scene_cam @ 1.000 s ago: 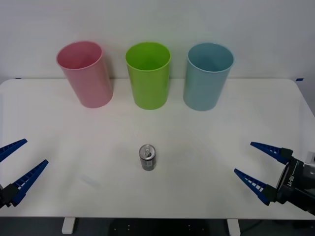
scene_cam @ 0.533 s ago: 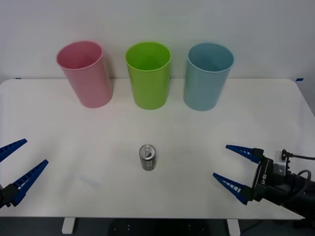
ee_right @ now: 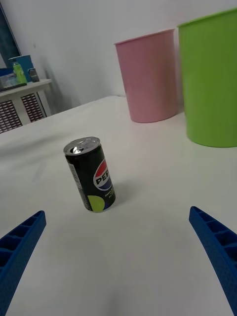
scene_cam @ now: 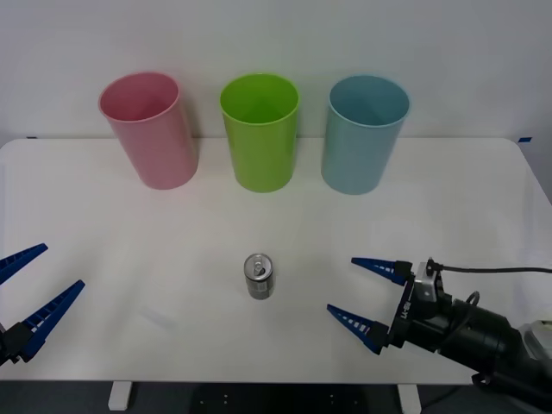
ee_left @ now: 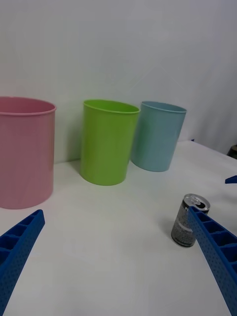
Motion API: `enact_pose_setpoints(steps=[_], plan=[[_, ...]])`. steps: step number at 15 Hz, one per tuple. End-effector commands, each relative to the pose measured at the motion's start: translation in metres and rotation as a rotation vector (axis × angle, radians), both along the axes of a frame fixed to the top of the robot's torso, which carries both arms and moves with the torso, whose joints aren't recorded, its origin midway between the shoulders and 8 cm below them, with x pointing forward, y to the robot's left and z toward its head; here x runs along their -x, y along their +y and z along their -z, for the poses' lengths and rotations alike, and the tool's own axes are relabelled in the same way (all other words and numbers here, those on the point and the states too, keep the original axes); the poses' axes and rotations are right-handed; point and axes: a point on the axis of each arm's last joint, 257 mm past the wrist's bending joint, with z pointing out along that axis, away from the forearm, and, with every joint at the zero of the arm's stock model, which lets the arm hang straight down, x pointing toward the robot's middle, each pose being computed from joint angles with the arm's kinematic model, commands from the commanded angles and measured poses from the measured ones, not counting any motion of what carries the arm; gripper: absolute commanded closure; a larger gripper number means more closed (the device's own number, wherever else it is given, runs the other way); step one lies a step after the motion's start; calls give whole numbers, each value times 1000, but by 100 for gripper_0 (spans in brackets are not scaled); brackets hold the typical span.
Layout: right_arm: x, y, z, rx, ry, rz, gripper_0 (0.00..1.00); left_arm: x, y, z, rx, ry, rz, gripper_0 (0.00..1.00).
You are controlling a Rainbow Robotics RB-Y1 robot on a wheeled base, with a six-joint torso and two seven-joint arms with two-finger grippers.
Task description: Grasp the object on the table and drop it into the matching bin: aluminum can to the light blue bin, PET bottle to the pink bin.
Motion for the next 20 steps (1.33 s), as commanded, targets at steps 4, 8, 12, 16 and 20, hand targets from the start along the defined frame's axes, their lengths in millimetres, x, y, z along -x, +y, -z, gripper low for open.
enact_pose_setpoints(steps=[4, 8, 12, 16, 20], plan=[[-12, 42, 13, 45, -6, 2, 0, 0, 0, 0, 0, 0, 0, 0], [-18, 68, 22, 71, -4, 12, 0, 0, 0, 0, 0, 0, 0, 0], [-22, 98, 27, 81, 1, 24, 0, 0, 0, 0, 0, 0, 0, 0], [-26, 124, 32, 99, -2, 50, 0, 0, 0, 0, 0, 0, 0, 0], [-32, 142, 33, 118, -21, 81, 0, 0, 0, 0, 0, 0, 0, 0]])
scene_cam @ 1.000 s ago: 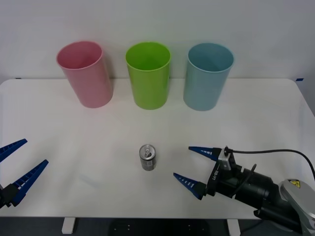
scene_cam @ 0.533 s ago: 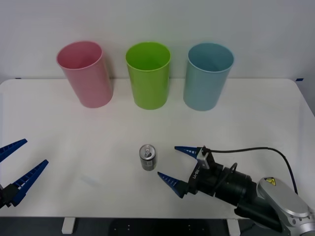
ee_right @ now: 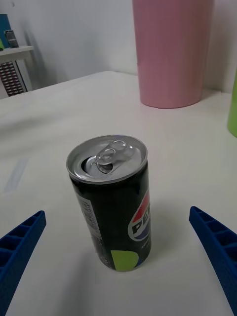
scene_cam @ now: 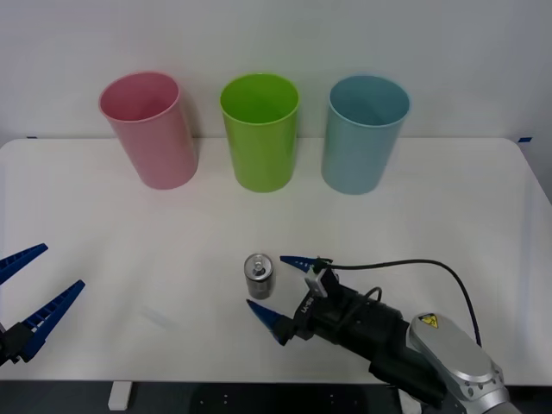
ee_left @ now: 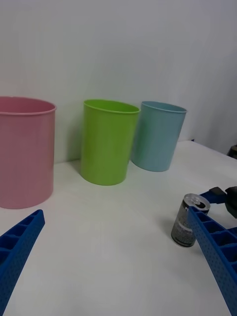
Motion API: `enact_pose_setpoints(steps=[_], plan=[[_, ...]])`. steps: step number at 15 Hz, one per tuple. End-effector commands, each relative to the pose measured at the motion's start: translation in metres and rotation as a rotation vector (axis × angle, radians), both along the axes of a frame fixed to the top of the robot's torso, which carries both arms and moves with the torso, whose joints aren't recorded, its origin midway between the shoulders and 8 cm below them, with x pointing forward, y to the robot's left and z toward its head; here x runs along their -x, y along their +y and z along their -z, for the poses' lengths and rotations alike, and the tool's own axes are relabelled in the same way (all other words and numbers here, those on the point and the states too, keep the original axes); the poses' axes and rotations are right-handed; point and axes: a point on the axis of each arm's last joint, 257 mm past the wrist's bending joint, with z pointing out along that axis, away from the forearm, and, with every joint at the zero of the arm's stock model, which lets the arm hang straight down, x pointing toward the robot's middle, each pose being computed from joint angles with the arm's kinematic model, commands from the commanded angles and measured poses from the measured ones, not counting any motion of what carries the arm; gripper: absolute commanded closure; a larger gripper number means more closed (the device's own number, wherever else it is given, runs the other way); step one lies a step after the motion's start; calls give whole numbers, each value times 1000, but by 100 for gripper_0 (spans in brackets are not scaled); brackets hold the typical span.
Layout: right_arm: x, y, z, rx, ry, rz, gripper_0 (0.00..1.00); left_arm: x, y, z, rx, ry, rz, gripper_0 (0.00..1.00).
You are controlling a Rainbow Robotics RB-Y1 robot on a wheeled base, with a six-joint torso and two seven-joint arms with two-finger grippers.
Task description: Grasp the object on the table and drop it into the matching bin: aluminum can to the light blue bin, PET bottle to the pink bin.
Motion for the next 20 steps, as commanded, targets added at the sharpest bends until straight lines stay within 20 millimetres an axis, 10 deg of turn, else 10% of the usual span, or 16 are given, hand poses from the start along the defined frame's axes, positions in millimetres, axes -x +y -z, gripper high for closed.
enact_pose_setpoints(steps=[1, 12, 13, 14, 15, 20], plan=[[-5, 12, 1, 14, -12, 23, 0, 0, 0, 0, 0, 0, 0, 0], [-11, 29, 1, 36, -20, 54, 0, 0, 0, 0, 0, 0, 0, 0], [-11, 29, 1, 38, -23, 54, 20, 0, 0, 0, 0, 0, 0, 0], [-11, 28, 2, 41, -24, 54, 75, 0, 0, 0, 0, 0, 0, 0], [-12, 28, 0, 40, -29, 54, 97, 0, 0, 0, 0, 0, 0, 0], [-12, 29, 0, 42, -30, 52, 100, 0, 0, 0, 0, 0, 0, 0]])
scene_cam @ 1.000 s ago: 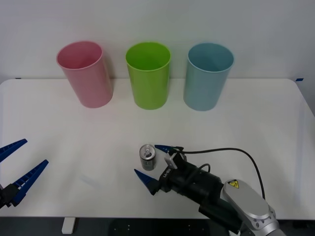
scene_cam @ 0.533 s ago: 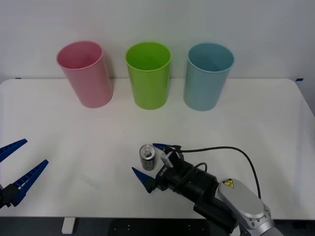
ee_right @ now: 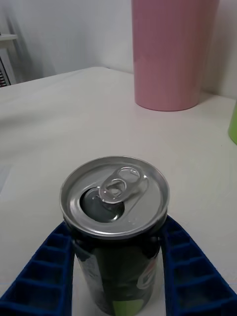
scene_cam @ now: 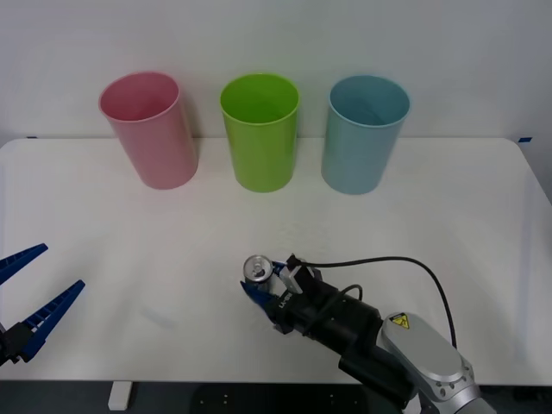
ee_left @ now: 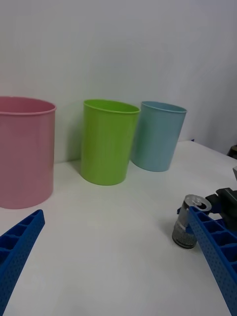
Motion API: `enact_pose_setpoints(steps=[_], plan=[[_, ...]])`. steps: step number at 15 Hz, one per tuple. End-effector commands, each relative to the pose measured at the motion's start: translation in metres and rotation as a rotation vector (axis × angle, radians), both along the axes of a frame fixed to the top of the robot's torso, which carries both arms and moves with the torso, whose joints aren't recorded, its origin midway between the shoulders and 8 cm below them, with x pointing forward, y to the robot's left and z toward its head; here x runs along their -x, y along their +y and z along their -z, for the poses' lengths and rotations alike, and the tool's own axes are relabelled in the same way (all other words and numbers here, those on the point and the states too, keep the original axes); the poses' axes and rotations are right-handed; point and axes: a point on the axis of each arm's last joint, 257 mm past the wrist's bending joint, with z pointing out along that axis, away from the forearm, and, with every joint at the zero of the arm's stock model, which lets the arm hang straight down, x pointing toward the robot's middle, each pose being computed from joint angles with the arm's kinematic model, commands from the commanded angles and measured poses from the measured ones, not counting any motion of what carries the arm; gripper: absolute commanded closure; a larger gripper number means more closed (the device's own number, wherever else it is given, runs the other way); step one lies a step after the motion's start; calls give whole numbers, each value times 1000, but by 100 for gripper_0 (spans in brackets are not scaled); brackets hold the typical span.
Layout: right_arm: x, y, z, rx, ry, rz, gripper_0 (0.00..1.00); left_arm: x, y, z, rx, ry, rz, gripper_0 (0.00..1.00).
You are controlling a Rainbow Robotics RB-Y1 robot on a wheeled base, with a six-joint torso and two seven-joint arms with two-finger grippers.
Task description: Grasp the object on the table and drop it into the matching bin: aluminum can to the light blue bin, PET bottle to the pink bin.
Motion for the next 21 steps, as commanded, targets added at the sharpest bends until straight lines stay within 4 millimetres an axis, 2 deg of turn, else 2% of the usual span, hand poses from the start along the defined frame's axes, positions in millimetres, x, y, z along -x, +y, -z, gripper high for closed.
enact_pose_setpoints(steps=[1, 7, 12, 16, 21], plan=[[0, 0, 0, -1, 0, -1, 100, 0, 0, 0, 0, 0, 0, 0], [-4, -2, -5, -13, 1, 6, 100, 0, 0, 0, 0, 0, 0, 0], [-9, -12, -24, -53, -8, 14, 100, 0, 0, 0, 0, 0, 0, 0], [-2, -32, -45, -106, 11, 18, 100, 0, 0, 0, 0, 0, 0, 0], [5, -64, -89, -193, 25, 41, 100, 0, 0, 0, 0, 0, 0, 0]])
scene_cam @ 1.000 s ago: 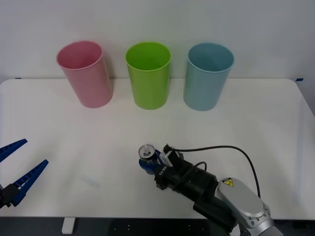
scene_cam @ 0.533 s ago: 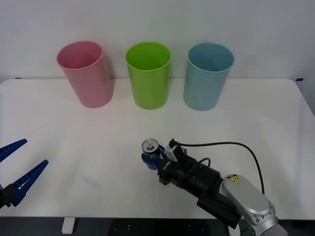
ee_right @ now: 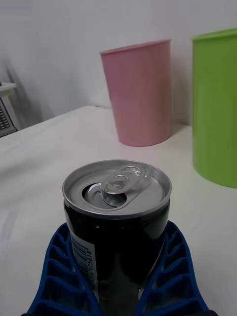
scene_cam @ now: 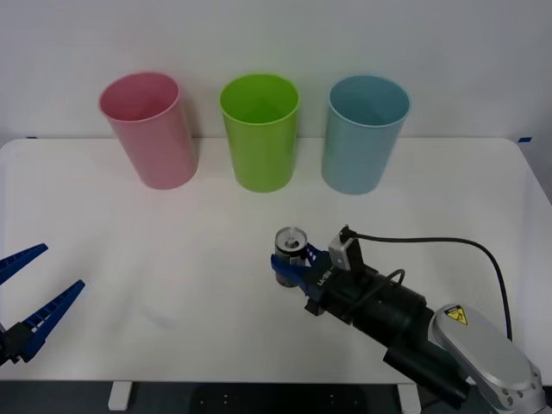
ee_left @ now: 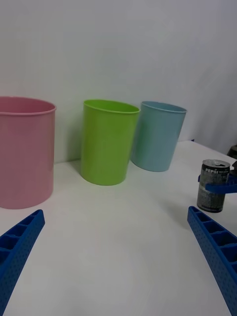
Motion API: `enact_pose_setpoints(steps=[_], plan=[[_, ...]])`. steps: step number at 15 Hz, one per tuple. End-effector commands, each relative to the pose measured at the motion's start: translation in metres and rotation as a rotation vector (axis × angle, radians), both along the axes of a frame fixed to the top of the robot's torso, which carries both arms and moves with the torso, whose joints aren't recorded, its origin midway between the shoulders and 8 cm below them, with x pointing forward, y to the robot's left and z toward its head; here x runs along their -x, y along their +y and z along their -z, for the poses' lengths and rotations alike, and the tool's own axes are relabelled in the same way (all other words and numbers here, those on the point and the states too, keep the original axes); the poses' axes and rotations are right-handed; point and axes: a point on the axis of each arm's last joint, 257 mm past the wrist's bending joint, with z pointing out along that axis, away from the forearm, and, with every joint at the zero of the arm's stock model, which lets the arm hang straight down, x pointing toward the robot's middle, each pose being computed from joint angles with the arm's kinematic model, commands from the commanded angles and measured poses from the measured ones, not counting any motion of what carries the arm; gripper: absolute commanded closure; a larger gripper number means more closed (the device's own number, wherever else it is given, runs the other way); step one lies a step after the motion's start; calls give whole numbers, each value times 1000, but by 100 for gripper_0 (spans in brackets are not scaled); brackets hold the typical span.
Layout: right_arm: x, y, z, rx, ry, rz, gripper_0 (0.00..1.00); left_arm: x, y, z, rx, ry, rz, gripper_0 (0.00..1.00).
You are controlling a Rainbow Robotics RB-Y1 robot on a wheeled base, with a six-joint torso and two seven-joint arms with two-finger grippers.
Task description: Grasp the object on the table and drop it into the matching bin: aluminum can to the light blue bin, PET bottle to the pink bin.
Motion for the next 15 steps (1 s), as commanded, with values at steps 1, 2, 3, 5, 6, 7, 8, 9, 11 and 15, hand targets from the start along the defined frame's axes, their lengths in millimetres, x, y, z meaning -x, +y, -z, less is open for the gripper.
enact_pose_setpoints(steps=[1, 2, 3, 5, 6, 7, 8, 9, 11, 15], plan=[[0, -19, -23, -43, 2, 15, 100, 0, 0, 0, 0, 0, 0, 0], [-1, -26, -31, -58, 1, 21, 100, 0, 0, 0, 0, 0, 0, 0], [-2, -31, -40, -75, -2, 26, 100, 0, 0, 0, 0, 0, 0, 0], [-9, -45, -63, -116, -8, 45, 100, 0, 0, 0, 0, 0, 0, 0], [-12, -52, -74, -136, -13, 54, 100, 0, 0, 0, 0, 0, 0, 0], [-15, -58, -85, -160, -13, 63, 100, 0, 0, 0, 0, 0, 0, 0], [-17, -64, -98, -186, -13, 70, 100, 0, 0, 0, 0, 0, 0, 0], [-20, -71, -111, -212, -14, 77, 100, 0, 0, 0, 0, 0, 0, 0], [-23, -85, -131, -248, -13, 90, 100, 0, 0, 0, 0, 0, 0, 0], [-39, -114, -172, -261, -38, 106, 100, 0, 0, 0, 0, 0, 0, 0]])
